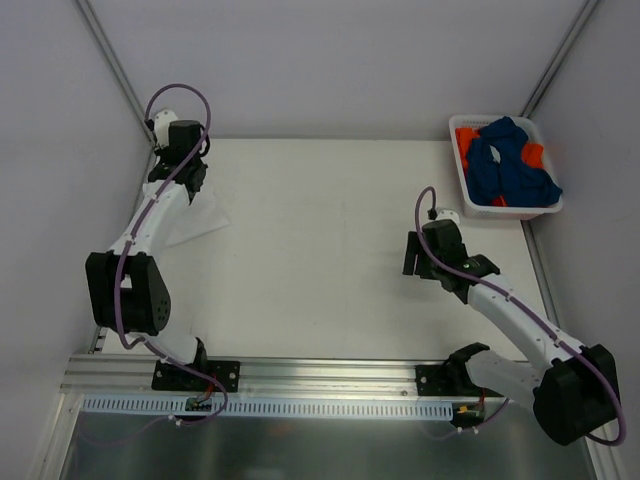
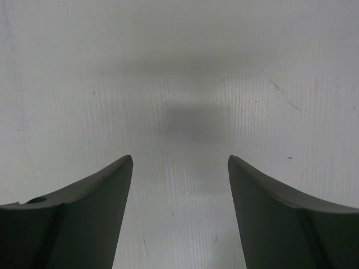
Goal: Fold and stack the t-shirts
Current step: Neatly place the folded tshirt to the corner
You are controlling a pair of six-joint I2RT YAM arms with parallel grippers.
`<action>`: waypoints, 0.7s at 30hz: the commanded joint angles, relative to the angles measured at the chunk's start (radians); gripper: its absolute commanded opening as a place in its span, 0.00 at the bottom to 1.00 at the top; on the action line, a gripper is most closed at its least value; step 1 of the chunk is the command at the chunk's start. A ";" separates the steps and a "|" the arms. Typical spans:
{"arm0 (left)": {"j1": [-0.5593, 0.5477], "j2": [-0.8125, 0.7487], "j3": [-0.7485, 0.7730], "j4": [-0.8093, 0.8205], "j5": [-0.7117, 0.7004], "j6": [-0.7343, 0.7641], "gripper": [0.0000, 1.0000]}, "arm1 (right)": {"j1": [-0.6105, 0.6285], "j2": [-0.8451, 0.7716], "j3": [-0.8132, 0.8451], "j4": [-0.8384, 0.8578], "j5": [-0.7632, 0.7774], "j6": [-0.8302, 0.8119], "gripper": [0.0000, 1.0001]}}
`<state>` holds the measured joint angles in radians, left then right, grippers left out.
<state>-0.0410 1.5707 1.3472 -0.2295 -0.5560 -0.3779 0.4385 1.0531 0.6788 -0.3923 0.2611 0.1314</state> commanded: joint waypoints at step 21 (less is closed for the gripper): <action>-0.003 0.328 -0.014 -0.103 0.337 -0.033 0.00 | 0.026 -0.145 -0.004 -0.089 0.067 0.056 0.73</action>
<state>-0.0505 1.8843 1.3121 -0.2657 -0.2420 -0.4049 0.4587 0.9356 0.6727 -0.4694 0.3164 0.1661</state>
